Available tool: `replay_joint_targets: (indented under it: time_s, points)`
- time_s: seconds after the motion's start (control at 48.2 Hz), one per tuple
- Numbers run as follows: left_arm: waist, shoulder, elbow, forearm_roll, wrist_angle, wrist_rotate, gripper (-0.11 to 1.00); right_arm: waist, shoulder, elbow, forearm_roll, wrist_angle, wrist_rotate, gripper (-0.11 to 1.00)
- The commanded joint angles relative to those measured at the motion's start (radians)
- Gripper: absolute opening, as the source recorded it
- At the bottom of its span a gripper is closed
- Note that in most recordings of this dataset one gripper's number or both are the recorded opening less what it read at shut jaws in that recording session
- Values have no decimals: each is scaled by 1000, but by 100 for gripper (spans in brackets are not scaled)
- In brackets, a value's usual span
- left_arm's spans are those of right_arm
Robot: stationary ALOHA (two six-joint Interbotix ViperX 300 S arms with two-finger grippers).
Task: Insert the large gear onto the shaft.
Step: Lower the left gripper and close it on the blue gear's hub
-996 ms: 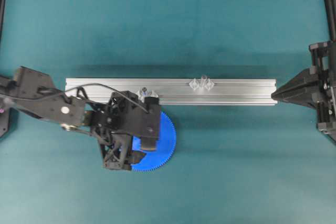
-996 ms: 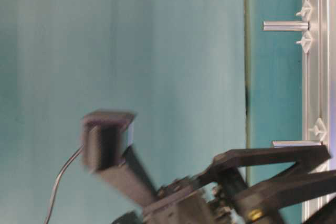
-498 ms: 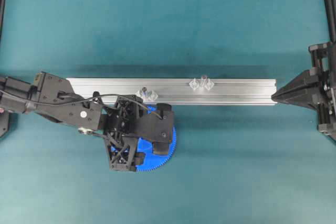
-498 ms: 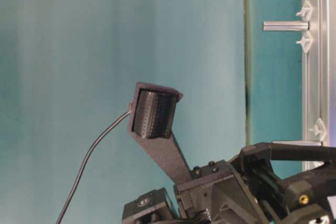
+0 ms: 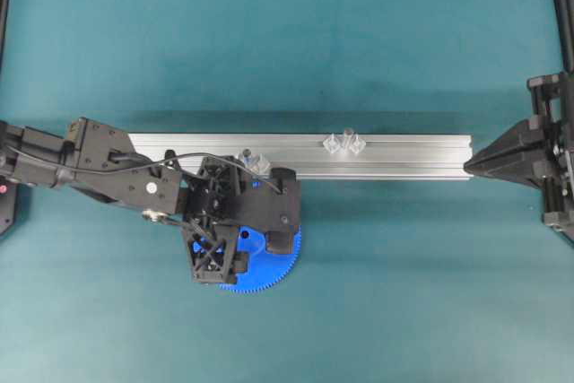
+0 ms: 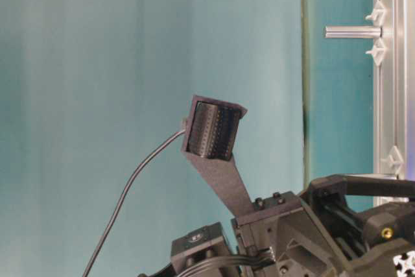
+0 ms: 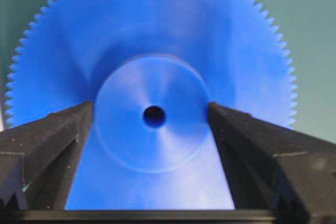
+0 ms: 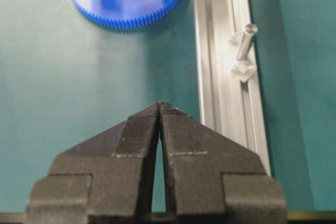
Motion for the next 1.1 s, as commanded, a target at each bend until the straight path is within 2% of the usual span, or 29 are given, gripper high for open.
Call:
replay_joint_targets:
  time_s: [0.0,0.664,0.955,1.08]
  points:
    - [3,-5,-15,3,-3,-3,91,3,2,-9,2,-8,8,11]
    - [-32,12,-14,3,37,-12,91,5,-2,11,2,-31,32,11]
    - [-41,14,-17,3,137,0,91,9,-3,11,2,-32,32,11]
    - [-43,14,-25,3,143,0,91,11,-2,12,0,-34,32,11]
